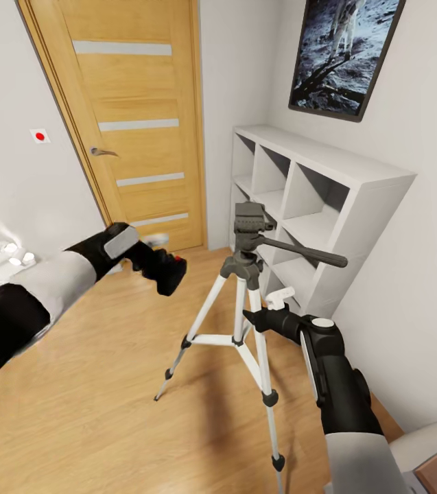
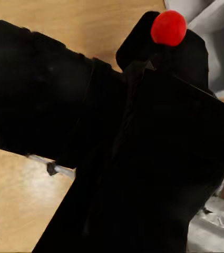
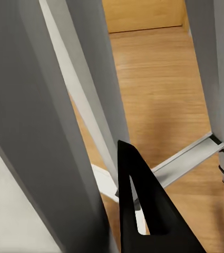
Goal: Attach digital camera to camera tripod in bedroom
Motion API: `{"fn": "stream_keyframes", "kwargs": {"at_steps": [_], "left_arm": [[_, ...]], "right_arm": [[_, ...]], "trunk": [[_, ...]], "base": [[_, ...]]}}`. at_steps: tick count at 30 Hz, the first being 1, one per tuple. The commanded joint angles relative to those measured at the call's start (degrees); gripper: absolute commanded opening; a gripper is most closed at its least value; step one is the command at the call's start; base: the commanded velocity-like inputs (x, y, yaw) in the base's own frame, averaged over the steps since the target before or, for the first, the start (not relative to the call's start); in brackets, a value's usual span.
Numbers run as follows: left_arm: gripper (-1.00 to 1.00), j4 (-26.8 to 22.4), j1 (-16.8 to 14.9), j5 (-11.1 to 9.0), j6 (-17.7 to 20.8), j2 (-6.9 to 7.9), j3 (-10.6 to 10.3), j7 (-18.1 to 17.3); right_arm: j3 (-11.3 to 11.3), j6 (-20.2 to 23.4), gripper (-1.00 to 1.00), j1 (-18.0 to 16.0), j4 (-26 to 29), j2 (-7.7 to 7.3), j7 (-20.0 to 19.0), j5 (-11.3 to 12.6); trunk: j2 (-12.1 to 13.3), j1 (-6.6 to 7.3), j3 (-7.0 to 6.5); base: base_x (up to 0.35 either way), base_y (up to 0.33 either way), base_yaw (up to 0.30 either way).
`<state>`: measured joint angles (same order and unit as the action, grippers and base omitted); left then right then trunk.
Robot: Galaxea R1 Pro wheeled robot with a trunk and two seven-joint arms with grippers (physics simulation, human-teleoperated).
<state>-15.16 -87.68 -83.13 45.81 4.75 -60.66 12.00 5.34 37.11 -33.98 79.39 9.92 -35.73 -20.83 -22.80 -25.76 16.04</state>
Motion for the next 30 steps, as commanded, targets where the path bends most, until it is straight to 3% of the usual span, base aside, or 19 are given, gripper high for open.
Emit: {"fn": "stream_keyframes", "kwargs": {"at_steps": [1, 4, 5, 13, 14, 30], "left_arm": [[-1.00, -0.9, -8.8, -0.8, 0.6, -0.08, -0.1, 2.4], [-1.00, -4.3, -14.8, -1.0, 2.0, -1.05, 0.1, 11.0], [-1.00, -6.8, -17.7, -1.6, 2.5, -1.95, 1.7, 15.9], [-1.00, -14.4, -19.7, -2.3, 2.8, -3.11, 11.2, 23.6], [-1.00, -18.6, -19.9, -2.5, 3.0, -3.97, 14.1, 25.6], [-1.00, -23.6, -19.9, -3.9, 2.7, -4.99, 14.8, 26.2]], "right_arm": [[0.2, 0.4, -1.00, 0.0, -3.8, 0.08, -0.7, -1.5], [0.2, 0.4, -1.00, 0.0, -3.9, 0.08, -0.7, -1.5], [0.1, 0.4, -1.00, 0.0, -3.9, 0.08, -0.7, -1.5], [0.1, 0.5, -1.00, 0.0, -3.9, 0.08, -0.7, -1.5], [0.1, 0.5, -1.00, 0.0, -3.9, 0.08, -0.7, -1.5], [0.1, 0.5, -1.00, 0.0, -3.9, 0.08, -0.7, -1.5]], "trunk": [[-0.1, -0.03, 0.11], [-0.1, -0.03, 0.11], [-0.1, -0.03, 0.11], [-0.1, -0.03, 0.11], [-0.1, -0.03, 0.11], [-0.1, -0.03, 0.11]], "base": [[0.000, 0.000, 0.000], [0.000, 0.000, 0.000], [0.000, 0.000, 0.000], [0.000, 0.000, 0.000], [0.000, 0.000, 0.000], [0.000, 0.000, 0.000]]}}
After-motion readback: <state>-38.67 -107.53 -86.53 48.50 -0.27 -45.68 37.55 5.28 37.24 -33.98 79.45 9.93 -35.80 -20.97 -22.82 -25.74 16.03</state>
